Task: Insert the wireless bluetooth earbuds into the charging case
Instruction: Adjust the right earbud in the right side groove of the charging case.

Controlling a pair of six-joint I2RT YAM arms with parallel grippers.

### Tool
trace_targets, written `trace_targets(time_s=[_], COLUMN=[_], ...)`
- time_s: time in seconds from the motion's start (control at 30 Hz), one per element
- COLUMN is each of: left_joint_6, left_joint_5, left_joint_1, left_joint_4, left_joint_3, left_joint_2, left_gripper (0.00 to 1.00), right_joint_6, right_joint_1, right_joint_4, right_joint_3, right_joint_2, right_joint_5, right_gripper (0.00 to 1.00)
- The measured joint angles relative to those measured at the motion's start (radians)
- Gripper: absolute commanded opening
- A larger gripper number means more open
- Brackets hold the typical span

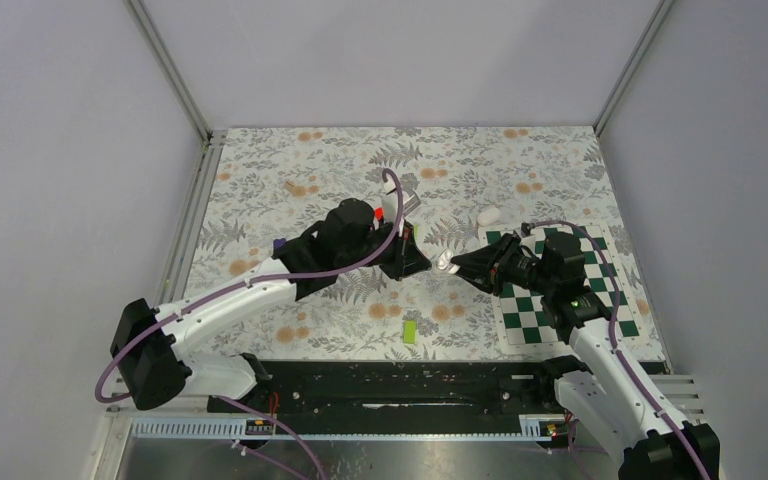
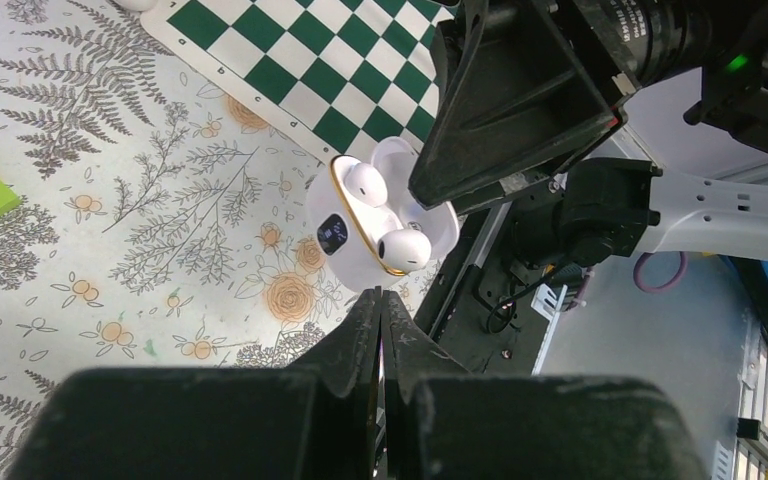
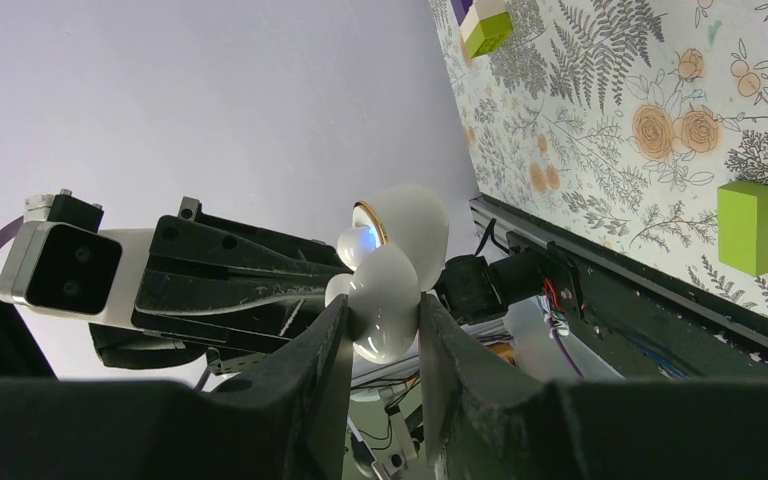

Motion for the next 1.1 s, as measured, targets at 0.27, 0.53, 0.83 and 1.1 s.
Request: trace_targets(time_s=[0.27, 0.53, 0.83, 1.1], left_joint_6=[0.000, -0.003, -0.003, 0.010], left_joint_5=[0.006, 0.002, -0.014, -0.056], left_joint_1=[-0.014, -0.017, -0.018, -0.018], left_joint_4=[0.001, 0.010, 0.010, -0.034], left_joint_3=[0.001, 0.017, 0.034, 0.066], left_joint_2=[0.001, 0.033, 0.048, 0.053], left_gripper=[0.00, 0.00, 0.00, 0.00], right_joint_6=[0.000, 0.000, 0.000, 0.000], right_joint_1=[0.000, 0.000, 0.000, 0.000], right_joint_4=[0.000, 0.000, 0.000, -0.003], right_joint_3=[0.000, 0.000, 0.000, 0.000], right_joint_2=[0.000, 0.000, -0.008, -0.009], right_joint_5=[0.000, 0.000, 0.008, 0.008], right_gripper=[0.00, 0.00, 0.00, 0.00])
